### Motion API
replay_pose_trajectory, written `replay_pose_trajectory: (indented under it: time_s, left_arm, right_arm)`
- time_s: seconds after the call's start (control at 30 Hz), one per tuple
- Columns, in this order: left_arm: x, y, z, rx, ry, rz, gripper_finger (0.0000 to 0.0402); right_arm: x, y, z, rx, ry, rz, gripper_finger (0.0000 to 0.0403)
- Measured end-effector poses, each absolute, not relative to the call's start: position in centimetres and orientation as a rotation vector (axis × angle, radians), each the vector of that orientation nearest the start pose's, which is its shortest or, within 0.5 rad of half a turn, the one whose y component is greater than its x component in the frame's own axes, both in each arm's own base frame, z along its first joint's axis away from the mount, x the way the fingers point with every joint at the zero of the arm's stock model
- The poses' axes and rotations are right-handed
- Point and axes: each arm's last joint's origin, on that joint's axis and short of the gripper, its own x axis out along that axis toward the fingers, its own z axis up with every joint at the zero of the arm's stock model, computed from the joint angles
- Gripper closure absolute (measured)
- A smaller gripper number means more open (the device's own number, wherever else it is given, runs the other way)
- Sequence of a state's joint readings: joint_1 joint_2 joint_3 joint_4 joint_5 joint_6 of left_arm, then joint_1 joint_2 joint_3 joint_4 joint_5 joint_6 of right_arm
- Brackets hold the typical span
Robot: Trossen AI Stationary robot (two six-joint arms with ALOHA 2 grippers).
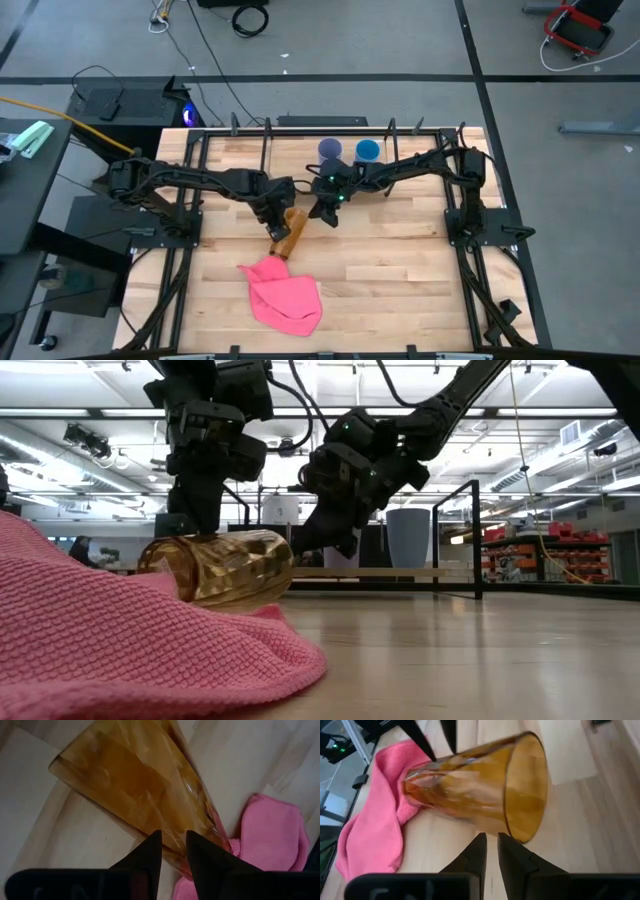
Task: Stack small to large cups/mugs on shelf
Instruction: Put the light brown cup on the shelf
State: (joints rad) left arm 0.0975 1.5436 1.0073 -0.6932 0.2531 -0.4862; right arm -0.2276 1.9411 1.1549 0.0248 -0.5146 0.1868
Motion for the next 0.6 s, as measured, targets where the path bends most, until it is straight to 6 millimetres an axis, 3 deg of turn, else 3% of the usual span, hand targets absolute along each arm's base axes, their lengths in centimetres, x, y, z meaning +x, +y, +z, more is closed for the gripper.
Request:
replay_pose_trajectory:
  time_s: [0.6]
  left_arm:
    - [28.67,2.06,20.40,-0.637,1.218,0.158,0.0308]
  right_arm:
    - [39.11,-8.05,16.35,0.406,0.682,0.264,0.0332]
